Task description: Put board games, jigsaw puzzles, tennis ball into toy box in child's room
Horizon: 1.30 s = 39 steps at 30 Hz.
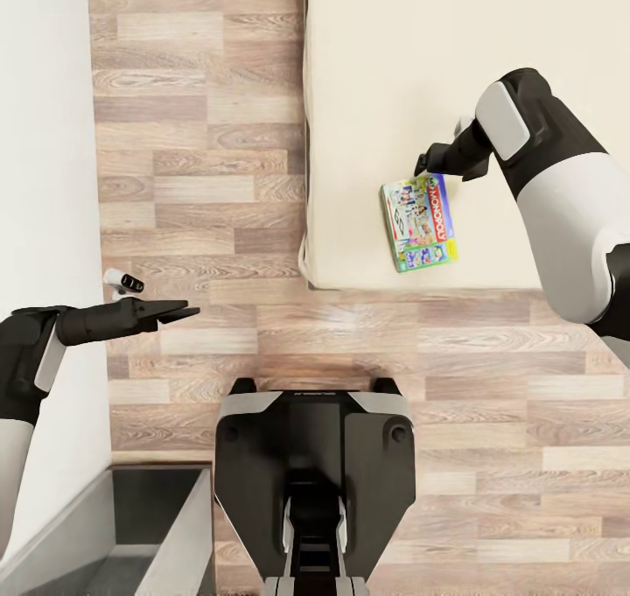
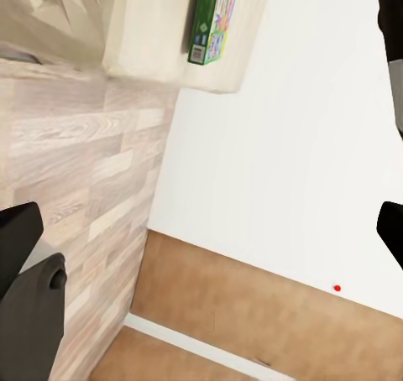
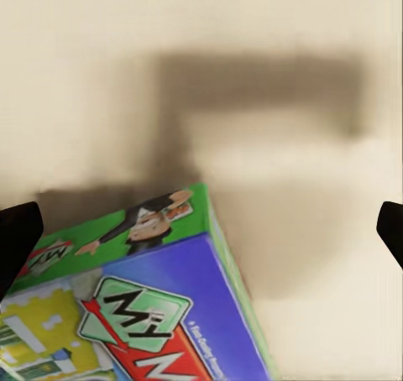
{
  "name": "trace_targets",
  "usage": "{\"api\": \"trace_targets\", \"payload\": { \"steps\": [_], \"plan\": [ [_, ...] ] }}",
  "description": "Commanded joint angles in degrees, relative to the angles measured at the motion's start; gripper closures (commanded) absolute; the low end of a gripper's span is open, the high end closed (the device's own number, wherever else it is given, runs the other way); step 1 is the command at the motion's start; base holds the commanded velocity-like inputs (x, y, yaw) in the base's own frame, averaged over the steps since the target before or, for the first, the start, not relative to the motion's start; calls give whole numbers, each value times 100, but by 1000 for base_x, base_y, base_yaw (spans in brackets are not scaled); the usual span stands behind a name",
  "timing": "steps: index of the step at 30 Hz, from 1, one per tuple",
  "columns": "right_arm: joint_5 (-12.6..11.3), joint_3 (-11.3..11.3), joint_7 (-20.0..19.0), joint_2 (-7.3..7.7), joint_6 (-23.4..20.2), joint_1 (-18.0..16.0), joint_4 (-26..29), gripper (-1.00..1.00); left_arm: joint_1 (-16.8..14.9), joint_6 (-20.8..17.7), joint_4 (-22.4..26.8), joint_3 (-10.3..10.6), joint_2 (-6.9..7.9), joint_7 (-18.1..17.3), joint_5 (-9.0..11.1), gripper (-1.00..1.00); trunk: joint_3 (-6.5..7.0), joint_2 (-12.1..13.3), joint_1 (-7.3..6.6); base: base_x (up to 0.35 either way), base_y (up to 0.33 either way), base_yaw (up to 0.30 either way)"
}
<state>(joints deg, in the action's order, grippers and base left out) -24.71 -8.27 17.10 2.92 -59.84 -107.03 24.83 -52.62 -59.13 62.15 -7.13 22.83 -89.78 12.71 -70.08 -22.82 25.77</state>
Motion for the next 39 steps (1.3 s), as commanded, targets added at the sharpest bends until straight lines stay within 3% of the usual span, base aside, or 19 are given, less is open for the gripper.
{"api": "trace_targets", "payload": {
  "steps": [1, 39],
  "plan": [
    [-60, -44, 39, 3, -16, -2, 4, -100, 0, -62, 0, 6, 2, -22, 0, -100, -6, -9, 2, -252, 2, 0],
    [-60, -44, 39, 6, -16, -2, 4, -100, -3, -63, -1, -8, 2, -22, 4, -100, -6, -9, 2, -98, 0, 0]
  ]
}}
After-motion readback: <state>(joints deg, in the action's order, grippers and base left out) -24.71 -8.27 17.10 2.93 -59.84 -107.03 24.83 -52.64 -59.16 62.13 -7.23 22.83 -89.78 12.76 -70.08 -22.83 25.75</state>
